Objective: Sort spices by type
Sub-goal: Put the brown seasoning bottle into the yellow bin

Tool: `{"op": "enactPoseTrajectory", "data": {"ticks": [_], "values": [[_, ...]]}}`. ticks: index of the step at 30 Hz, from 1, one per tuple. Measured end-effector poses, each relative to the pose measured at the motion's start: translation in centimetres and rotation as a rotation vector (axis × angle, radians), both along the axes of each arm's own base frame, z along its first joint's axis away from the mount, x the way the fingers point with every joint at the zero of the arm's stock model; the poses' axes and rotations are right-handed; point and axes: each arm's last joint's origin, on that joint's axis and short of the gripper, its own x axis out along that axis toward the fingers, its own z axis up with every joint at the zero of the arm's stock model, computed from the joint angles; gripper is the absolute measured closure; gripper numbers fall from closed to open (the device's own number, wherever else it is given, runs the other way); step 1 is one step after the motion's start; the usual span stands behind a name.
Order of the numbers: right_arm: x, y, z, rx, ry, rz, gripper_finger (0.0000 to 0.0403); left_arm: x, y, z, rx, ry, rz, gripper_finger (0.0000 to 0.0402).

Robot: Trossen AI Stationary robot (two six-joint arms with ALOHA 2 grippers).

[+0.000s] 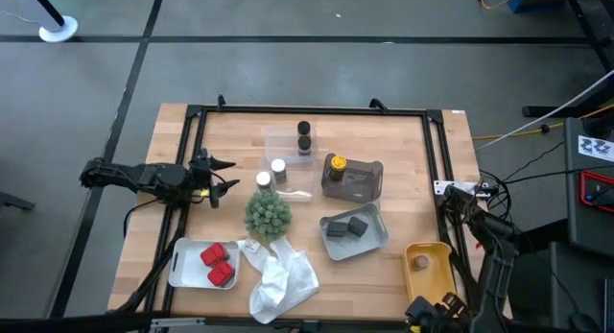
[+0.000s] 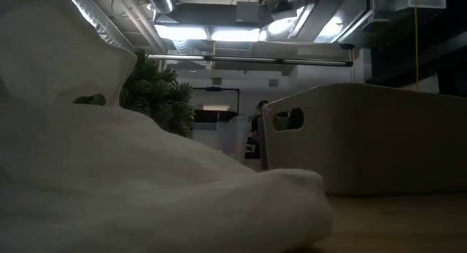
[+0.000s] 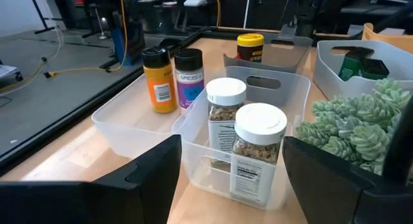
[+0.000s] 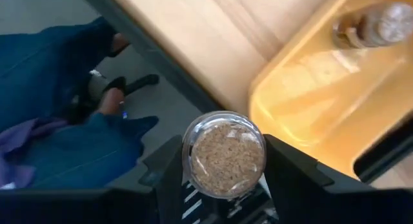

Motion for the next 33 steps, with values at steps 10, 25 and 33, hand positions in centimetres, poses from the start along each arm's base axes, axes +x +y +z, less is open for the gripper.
{"op": "enactPoseTrajectory", "data": {"ticks": [10, 25, 33], "values": [[-0.4, -0.4, -2.8, -0.071, 0.122, 0.062, 0.0217, 0.0, 0.0, 0.0, -0.042, -0.016, 0.009, 0.0149], [-0.2, -1.4, -1.1, -0.034, 0.096, 0.161, 0.0218, 0.0, 0.0, 0.0, -0.033, -0.012, 0.006, 0.0149], [0.3, -3.2, -0.4, -0.04, 0.095, 0.229, 0.0218, 0.0, 0.0, 0.0, -0.025, -0.007, 0.004, 0.0149]]}}
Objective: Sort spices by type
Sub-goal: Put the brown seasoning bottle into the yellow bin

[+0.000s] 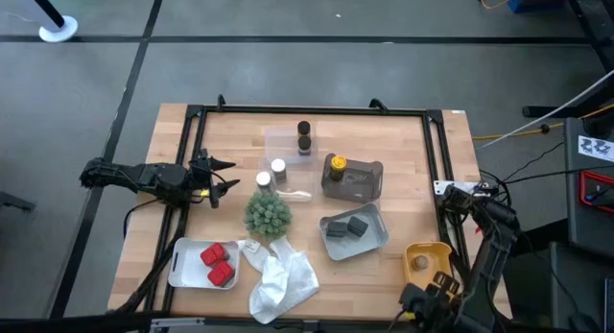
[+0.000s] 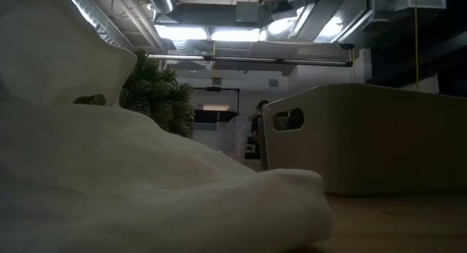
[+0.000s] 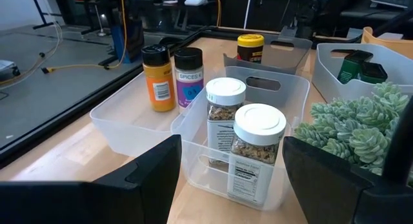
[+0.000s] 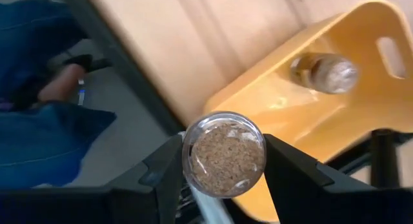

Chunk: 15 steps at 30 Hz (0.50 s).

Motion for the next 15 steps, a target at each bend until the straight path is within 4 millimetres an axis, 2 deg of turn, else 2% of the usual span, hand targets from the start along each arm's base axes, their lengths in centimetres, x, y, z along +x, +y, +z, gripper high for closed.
{"op": "enactPoseTrajectory", "data": {"ticks": [10, 15], "values": [[-1.8, -3.0, -2.1, -0.118, 0.063, -0.026, 0.0216, 0.0, 0.0, 0.0, 0.003, 0.002, -0.001, 0.0149], [-2.2, -3.8, -3.9, -0.188, 0.092, -0.027, 0.0216, 0.0, 0.0, 0.0, 0.002, 0.001, 0.0, 0.0149]]}}
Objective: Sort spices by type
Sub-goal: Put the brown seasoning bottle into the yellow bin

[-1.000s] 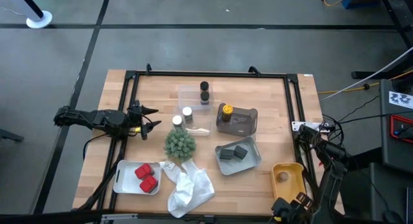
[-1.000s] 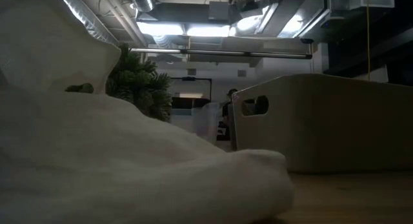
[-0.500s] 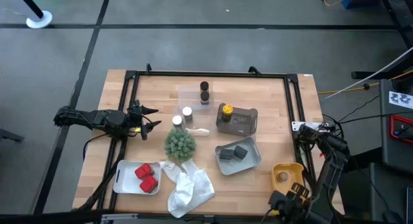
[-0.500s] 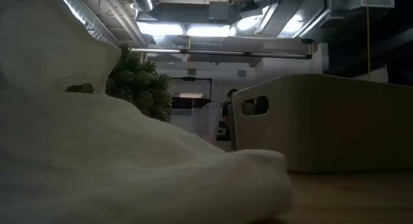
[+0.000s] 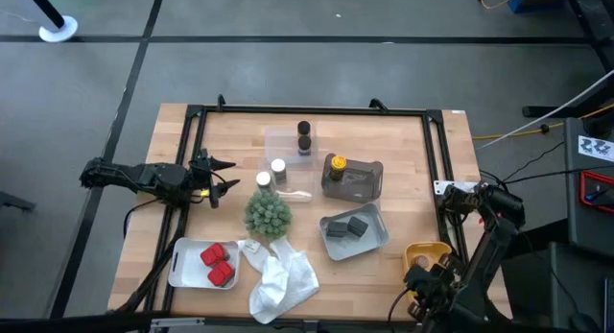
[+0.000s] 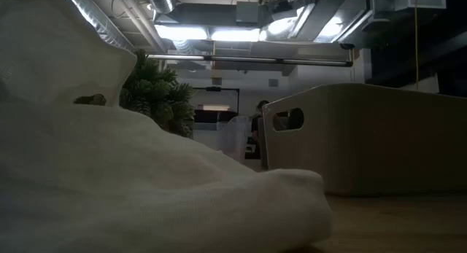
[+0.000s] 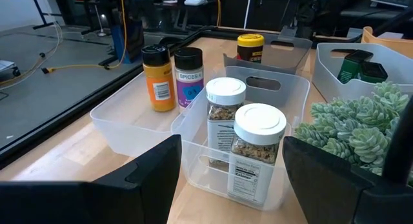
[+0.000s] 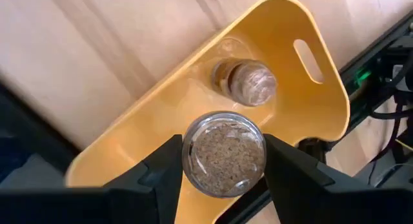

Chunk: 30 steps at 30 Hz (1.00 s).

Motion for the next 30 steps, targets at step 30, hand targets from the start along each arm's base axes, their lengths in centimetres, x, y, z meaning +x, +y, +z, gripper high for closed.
{"op": "enactPoseTrajectory", "data": {"ticks": [30], "values": [[-0.3, -0.2, -6.3, 0.096, 0.037, -0.01, 0.0201, 0.0, 0.0, 0.0, -0.002, 0.0, 0.0, 0.0149]]}}
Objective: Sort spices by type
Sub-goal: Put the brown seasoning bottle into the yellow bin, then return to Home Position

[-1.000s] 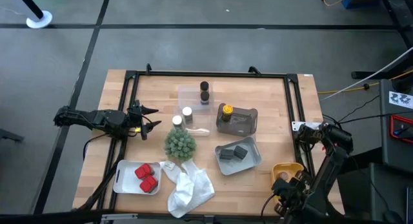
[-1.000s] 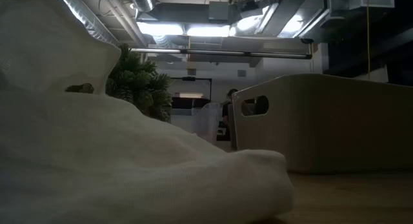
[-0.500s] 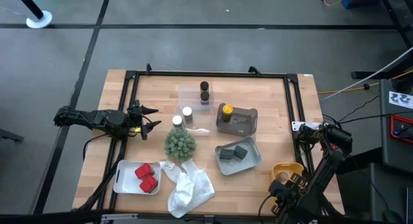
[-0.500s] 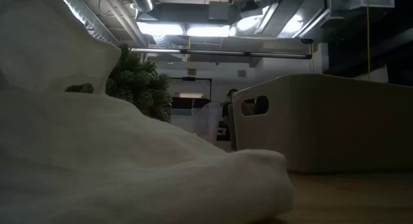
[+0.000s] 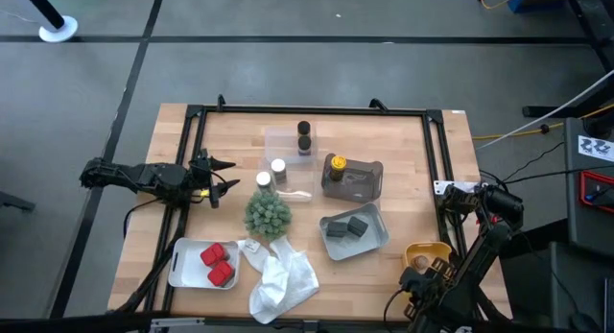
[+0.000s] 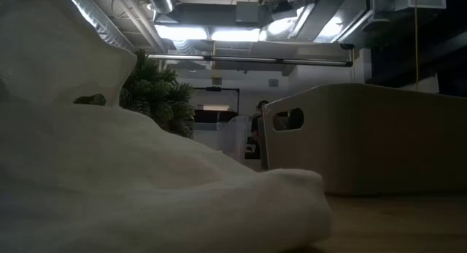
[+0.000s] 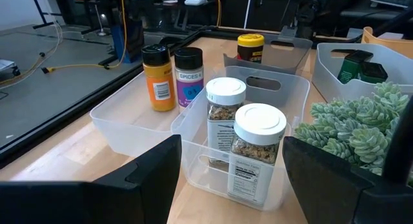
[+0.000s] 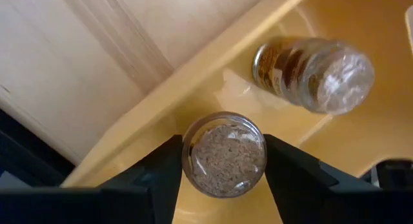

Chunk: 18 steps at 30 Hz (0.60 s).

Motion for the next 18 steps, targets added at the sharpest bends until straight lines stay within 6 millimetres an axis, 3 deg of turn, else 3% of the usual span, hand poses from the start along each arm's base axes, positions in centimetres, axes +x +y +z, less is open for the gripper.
{"op": "enactPoseTrajectory", "data": {"ticks": [10, 18], "values": [[-0.15, 0.02, 0.03, 0.021, 0.052, -0.003, 0.0149, 0.0, 0.0, 0.0, 0.0, 0.0, 0.0, 0.0149], [-0.38, 0.12, 0.49, 0.067, 0.139, 0.028, 0.0143, 0.0, 0.0, 0.0, 0.0, 0.0, 0.0, 0.0149]]}}
